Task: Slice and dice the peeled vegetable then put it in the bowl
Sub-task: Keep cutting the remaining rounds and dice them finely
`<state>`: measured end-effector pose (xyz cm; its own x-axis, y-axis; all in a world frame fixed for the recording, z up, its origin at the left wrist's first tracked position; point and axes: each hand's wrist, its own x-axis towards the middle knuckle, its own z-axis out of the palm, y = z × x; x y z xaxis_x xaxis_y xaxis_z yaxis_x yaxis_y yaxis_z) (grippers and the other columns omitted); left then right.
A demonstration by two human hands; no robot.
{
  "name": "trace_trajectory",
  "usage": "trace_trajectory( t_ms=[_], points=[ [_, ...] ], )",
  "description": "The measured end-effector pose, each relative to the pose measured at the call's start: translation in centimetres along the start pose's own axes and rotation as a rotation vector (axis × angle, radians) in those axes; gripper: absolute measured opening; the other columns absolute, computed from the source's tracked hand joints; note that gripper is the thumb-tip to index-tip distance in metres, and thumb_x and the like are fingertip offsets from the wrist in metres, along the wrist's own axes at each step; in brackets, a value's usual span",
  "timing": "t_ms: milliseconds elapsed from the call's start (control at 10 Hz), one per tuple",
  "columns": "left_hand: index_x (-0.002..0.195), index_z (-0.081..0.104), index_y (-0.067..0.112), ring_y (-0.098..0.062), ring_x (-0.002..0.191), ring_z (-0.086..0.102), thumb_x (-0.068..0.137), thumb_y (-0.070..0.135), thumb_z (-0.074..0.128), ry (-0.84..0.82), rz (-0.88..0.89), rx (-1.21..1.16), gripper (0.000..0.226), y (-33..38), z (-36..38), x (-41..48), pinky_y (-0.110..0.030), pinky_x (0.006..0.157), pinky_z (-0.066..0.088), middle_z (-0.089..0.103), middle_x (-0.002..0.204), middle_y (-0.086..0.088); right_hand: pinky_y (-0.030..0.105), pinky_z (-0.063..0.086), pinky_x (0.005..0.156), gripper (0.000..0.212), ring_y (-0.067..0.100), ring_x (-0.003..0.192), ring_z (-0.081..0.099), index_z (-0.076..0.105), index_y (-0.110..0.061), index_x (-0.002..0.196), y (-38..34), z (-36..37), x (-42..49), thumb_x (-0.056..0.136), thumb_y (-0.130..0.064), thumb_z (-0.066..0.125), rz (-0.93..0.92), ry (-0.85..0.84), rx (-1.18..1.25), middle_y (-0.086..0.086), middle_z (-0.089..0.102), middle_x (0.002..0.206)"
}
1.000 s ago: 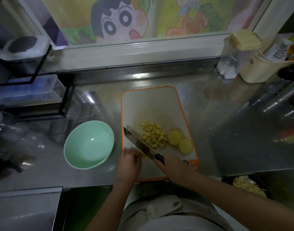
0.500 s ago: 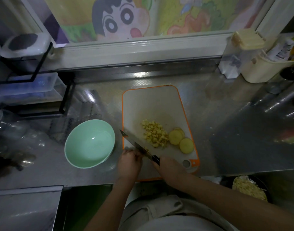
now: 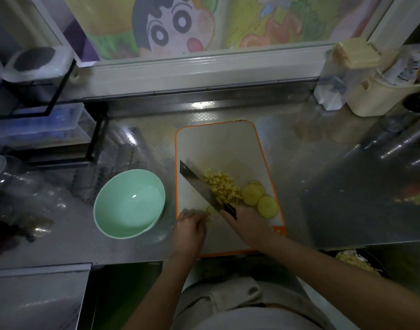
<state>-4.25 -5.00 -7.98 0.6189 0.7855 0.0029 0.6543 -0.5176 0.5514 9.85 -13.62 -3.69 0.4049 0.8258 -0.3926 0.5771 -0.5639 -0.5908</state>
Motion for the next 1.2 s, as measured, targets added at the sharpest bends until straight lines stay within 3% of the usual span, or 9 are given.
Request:
trace_trajectory(
  t_ms=[100, 300, 400, 500, 600, 800, 1000, 1100, 1200],
  points=[
    [0.080, 0.074, 0.013, -0.028, 0.083, 0.060, 0.071, 0.000, 0.068, 0.004, -0.056, -0.038, 0.017, 0.2, 0.0, -0.1, -0.025, 0.072, 0.043, 0.072, 0.084, -0.004, 0.036, 0.039, 0.057, 0.043, 0.019, 0.056, 0.049, 0.033, -0.022, 0.059, 0.1, -0.6, -0.1, 0.098, -0.037, 0.046, -0.017, -0.015, 0.027, 0.001, 0.043, 0.060],
    [0.069, 0.054, 0.020, -0.027, 0.083, 0.055, 0.077, 0.028, 0.057, 0.037, -0.128, -0.073, 0.012, 0.0, -0.4, -0.6, -0.028, 0.068, 0.038, 0.058, 0.077, -0.005, 0.027, 0.032, 0.057, 0.038, 0.019, 0.067, 0.051, 0.049, -0.014, 0.068, 0.5, -0.6, -1.1, 0.097, -0.038, 0.047, -0.037, -0.019, 0.057, 0.004, 0.051, 0.065],
    [0.074, 0.061, 0.018, -0.025, 0.087, 0.054, 0.071, 0.044, 0.053, -0.001, -0.071, 0.046, 0.027, -0.6, 0.2, -0.8, -0.034, 0.072, 0.045, 0.060, 0.082, -0.004, 0.031, 0.044, 0.073, 0.045, 0.024, 0.086, 0.060, 0.060, -0.004, 0.101, 0.7, 0.0, -1.6, 0.096, -0.045, 0.043, -0.038, -0.060, 0.050, 0.012, 0.062, 0.092],
    [0.069, 0.062, 0.019, -0.030, 0.082, 0.057, 0.066, 0.029, 0.063, -0.037, -0.065, 0.094, 0.010, -1.0, 0.4, -0.7, -0.035, 0.068, 0.046, 0.060, 0.077, -0.004, 0.023, 0.039, 0.061, 0.033, 0.019, 0.073, 0.056, 0.059, -0.016, 0.095, 0.5, 0.3, -2.0, 0.100, -0.041, 0.037, -0.014, -0.207, -0.045, 0.003, 0.051, 0.078],
    [0.064, 0.063, 0.019, -0.032, 0.080, 0.057, 0.068, 0.020, 0.070, -0.048, -0.074, 0.075, 0.008, -1.0, 0.4, -0.7, -0.036, 0.067, 0.046, 0.062, 0.073, -0.004, 0.018, 0.030, 0.043, 0.039, 0.006, 0.050, 0.038, 0.036, -0.024, 0.064, 0.2, 0.5, -2.1, 0.099, -0.039, 0.041, 0.002, -0.163, -0.014, -0.003, 0.039, 0.060],
    [0.067, 0.068, 0.021, -0.031, 0.089, 0.056, 0.075, 0.023, 0.073, -0.076, -0.096, 0.062, 0.010, -1.3, 0.6, -0.7, -0.036, 0.076, 0.042, 0.067, 0.080, -0.001, 0.027, 0.040, 0.071, 0.035, 0.020, 0.072, 0.050, 0.045, -0.021, 0.077, 0.0, 0.7, -2.0, 0.100, -0.044, 0.032, -0.005, -0.218, -0.044, -0.004, 0.041, 0.066],
    [0.070, 0.073, 0.023, -0.029, 0.085, 0.056, 0.073, 0.023, 0.075, -0.070, -0.063, 0.088, 0.004, -1.3, 0.5, -0.5, -0.034, 0.071, 0.043, 0.067, 0.076, -0.001, 0.033, 0.044, 0.076, 0.050, 0.006, 0.058, 0.037, 0.056, -0.001, 0.109, 0.2, 1.5, -1.9, 0.100, -0.043, 0.030, 0.038, -0.196, -0.060, -0.004, 0.041, 0.068],
    [0.071, 0.074, 0.024, -0.028, 0.081, 0.056, 0.073, 0.020, 0.075, -0.056, -0.028, 0.102, 0.005, -1.2, 0.4, -0.5, -0.034, 0.068, 0.043, 0.068, 0.075, -0.001, 0.037, 0.038, 0.075, 0.045, 0.026, 0.089, 0.054, 0.030, -0.001, 0.143, -0.8, 1.0, -1.9, 0.102, -0.019, 0.035, 0.025, -0.262, -0.115, 0.017, 0.052, 0.103],
    [0.066, 0.071, 0.020, -0.029, 0.076, 0.058, 0.073, 0.015, 0.076, -0.036, -0.013, 0.093, 0.009, -0.8, 0.3, -0.5, -0.033, 0.065, 0.043, 0.067, 0.072, -0.002, 0.034, 0.037, 0.072, 0.043, 0.035, 0.105, 0.056, 0.043, -0.002, 0.134, 0.0, 1.2, -1.0, 0.102, -0.029, 0.034, -0.018, -0.215, -0.153, 0.006, 0.052, 0.086]
  ],
)
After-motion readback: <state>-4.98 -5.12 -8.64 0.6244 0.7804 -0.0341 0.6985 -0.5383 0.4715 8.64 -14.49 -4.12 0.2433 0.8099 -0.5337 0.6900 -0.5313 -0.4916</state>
